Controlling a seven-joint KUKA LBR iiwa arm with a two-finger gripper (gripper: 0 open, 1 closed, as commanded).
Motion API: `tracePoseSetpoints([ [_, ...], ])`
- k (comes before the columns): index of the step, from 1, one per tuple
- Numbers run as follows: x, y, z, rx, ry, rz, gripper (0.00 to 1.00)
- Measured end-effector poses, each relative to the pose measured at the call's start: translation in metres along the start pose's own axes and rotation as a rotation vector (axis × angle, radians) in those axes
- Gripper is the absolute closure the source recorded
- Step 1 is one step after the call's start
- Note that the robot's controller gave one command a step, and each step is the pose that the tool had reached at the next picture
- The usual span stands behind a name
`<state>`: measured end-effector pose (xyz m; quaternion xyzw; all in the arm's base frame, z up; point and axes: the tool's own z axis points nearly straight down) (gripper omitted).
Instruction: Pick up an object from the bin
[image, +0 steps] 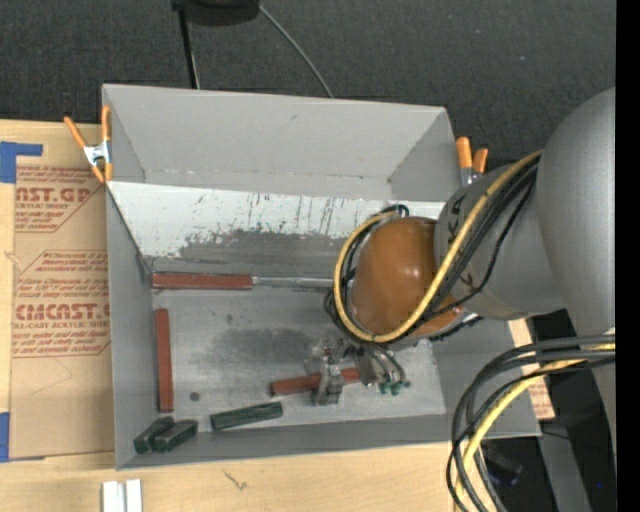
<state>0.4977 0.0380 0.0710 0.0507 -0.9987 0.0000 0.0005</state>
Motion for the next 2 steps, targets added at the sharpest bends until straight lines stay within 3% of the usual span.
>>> tracePoseSetpoints([
  [1,0.000,0.000,0.000,0.000,0.000,0.000,1.00],
  [2,0.014,0.015,-0.176,0.000,-0.010,-0.069,1.00],
])
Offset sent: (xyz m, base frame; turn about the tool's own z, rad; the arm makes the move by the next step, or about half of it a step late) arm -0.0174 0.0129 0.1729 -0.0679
